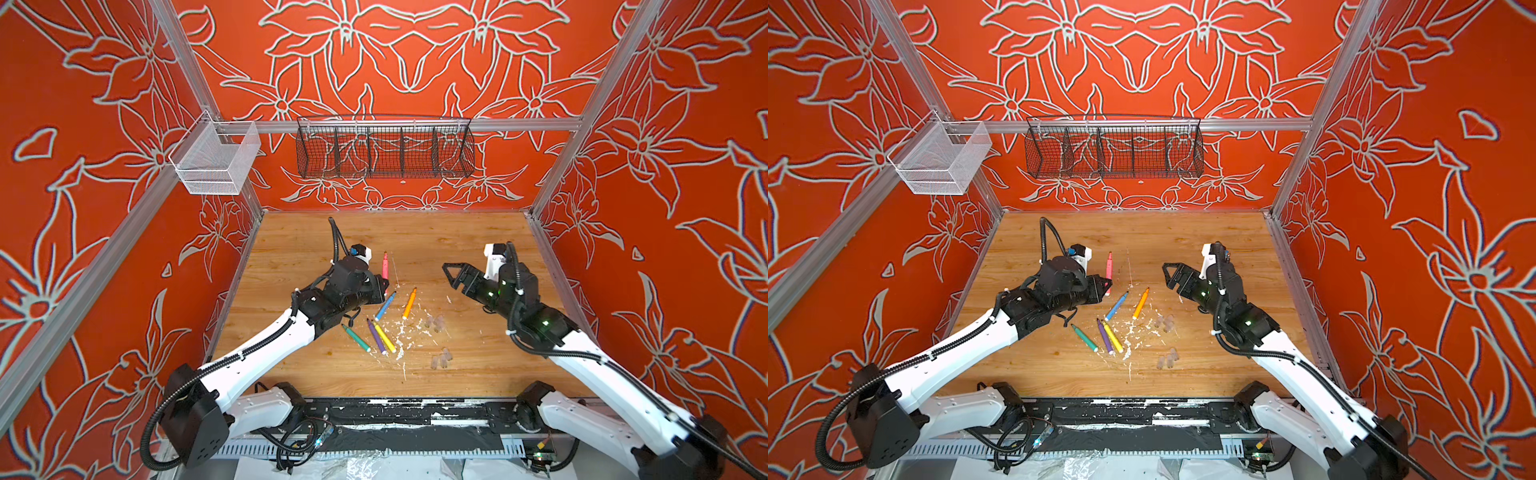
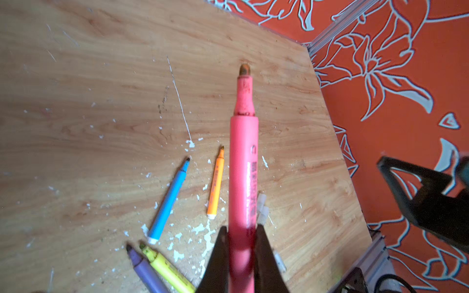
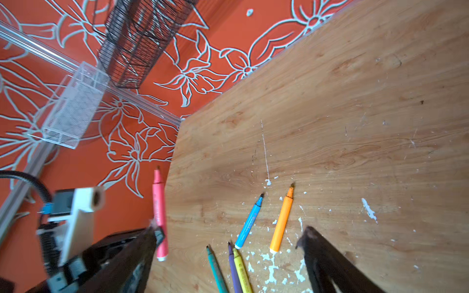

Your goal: Insert the pens into the pen caps

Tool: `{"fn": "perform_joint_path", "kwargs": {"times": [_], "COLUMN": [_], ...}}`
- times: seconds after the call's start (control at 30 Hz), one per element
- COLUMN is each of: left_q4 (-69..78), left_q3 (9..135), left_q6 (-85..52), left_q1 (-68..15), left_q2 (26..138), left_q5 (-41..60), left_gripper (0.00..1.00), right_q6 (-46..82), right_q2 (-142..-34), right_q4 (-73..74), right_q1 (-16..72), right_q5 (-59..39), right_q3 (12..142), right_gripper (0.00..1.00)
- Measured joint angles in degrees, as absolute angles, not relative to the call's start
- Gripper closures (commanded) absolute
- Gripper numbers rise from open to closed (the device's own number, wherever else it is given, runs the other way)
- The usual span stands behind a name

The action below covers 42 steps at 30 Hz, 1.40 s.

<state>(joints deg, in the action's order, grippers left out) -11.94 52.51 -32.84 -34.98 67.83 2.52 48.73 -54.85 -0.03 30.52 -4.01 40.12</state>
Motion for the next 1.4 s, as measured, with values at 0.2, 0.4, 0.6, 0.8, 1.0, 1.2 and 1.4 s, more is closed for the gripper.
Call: {"fn": "perform_joint_path", "kwargs": {"times": [0.2,0.4,0.6,0.8,1.0,1.2,1.4], "left_q4": [-6.79,-2.92,-2.42,-2.37,-2.48,-2.90,-3.36], "left_q3": [49.12,48.03,48.05,48.05,48.34,49.34,50.59], "left_q6": [-22.41,-17.89,-16.32,-16.27,-16.14,-14.57,-13.39], "left_q1": [-36.10,-38.63,-40.10,-40.14,-40.29,-42.78,-44.16], "left_q2": [68.34,68.77,70.37,70.37,71.05,73.38,73.76], "left_q5": [5.02,7.25,7.49,6.66,6.33,6.24,5.58], "left_gripper": [1.00,1.00,1.00,1.00,1.00,1.00,1.00], "right_q6": [43.75,45.76,51.33,53.71,54.26,53.91,54.15], "right_q2": [-60.14,-67.13,-75.81,-76.58,-75.75,-75.35,-74.04], "right_q4": [6.48,18.55,32.62,38.74,41.43,41.19,40.27], "right_q1": [30.48,30.48,30.55,30.61,30.72,31.16,31.62], "right_q5": [-6.39,-14.87,-24.23,-27.14,-28.45,-29.39,-29.32], "right_q3": [37.32,37.30,34.02,32.08,32.08,32.10,32.10], "right_gripper": [0.13,0.20,0.24,0.27,0.33,0.48,0.73]}}
